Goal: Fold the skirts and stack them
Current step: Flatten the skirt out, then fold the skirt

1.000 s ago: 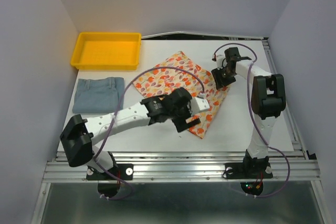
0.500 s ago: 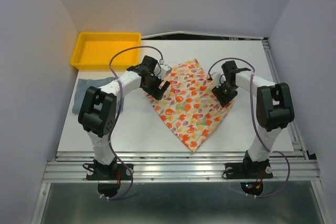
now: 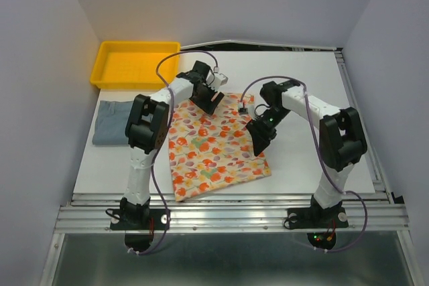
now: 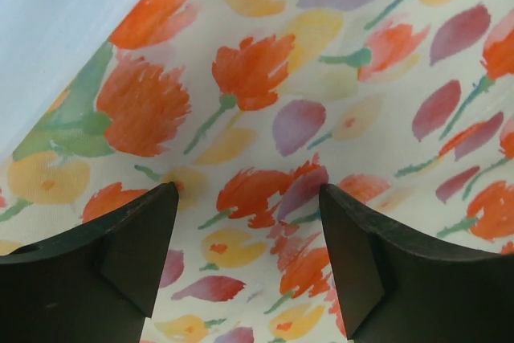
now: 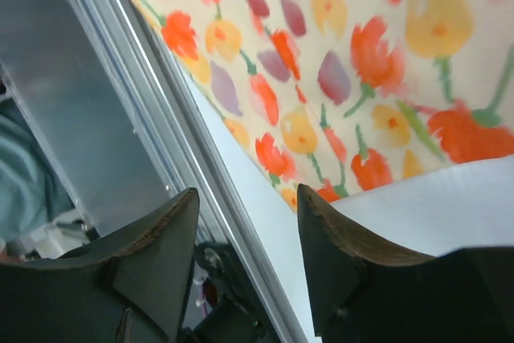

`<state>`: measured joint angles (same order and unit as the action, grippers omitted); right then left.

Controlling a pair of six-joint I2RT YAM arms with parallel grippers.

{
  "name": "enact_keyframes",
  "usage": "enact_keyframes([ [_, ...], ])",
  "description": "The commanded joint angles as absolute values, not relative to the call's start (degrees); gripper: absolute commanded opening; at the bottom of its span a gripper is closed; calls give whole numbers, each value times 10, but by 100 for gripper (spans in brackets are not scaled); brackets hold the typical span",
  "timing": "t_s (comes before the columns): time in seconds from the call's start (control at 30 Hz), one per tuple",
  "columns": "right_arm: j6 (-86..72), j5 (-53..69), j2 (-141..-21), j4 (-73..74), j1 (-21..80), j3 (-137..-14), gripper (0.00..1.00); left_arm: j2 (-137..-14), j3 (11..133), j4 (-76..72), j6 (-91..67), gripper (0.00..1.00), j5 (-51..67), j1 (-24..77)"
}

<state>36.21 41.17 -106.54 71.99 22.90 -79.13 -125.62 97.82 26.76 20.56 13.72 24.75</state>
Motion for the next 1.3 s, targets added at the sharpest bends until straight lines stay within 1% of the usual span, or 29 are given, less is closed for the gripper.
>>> enact_keyframes([
  [0.0, 270, 440, -1043, 647, 212, -847, 56, -1285, 1026, 304, 226, 81, 164, 247],
  [0.07, 217, 387, -1059, 556, 204, -849, 50, -1301, 1046, 314, 227, 80, 174, 251],
  [0.13, 190, 337, -1074, 513, 199, -853, 44, -1305, 1051, 316, 226, 80, 173, 262],
  [0.23, 149, 301, -1095, 450, 199, -849, 37, -1299, 1035, 316, 220, 78, 185, 277],
  [0.33, 135, 282, -1096, 404, 199, -826, 36, -1276, 1006, 300, 202, 77, 206, 294],
  [0.5, 156, 249, -1103, 381, 199, -774, 35, -1248, 949, 292, 128, 76, 287, 298],
  [0.63, 198, 218, -1093, 378, 199, -706, 35, -1209, 919, 279, 117, 78, 288, 297],
  [0.7, 221, 206, -1078, 376, 199, -678, 35, -1180, 918, 287, 142, 80, 282, 297],
  [0.77, 228, 206, -1063, 374, 199, -673, 36, -1163, 942, 306, 173, 85, 280, 293],
  [0.87, 228, 231, -1026, 375, 199, -709, 42, -1139, 992, 358, 251, 90, 285, 273],
  [0.9, 226, 235, -1020, 377, 199, -742, 44, -1137, 1004, 366, 272, 92, 285, 268],
  [0.97, 225, 229, -1014, 376, 199, -779, 54, -1142, 1040, 381, 329, 95, 269, 253],
  [1.0, 228, 222, -1014, 376, 199, -816, 64, -1146, 1061, 383, 344, 97, 264, 250],
  [1.07, 235, 205, -1022, 377, 193, -849, 70, -1166, 1085, 396, 394, 97, 262, 240],
  [1.13, 257, 190, -1044, 379, 178, -890, 74, -1184, 1119, 397, 415, 93, 243, 229],
  [1.2, 279, 179, -1063, 381, 162, -913, 75, -1213, 1146, 410, 455, 89, 247, 219],
  [1.27, 304, 172, -1102, 396, 141, -952, 70, -1243, 1185, 427, 495, 86, 245, 215],
])
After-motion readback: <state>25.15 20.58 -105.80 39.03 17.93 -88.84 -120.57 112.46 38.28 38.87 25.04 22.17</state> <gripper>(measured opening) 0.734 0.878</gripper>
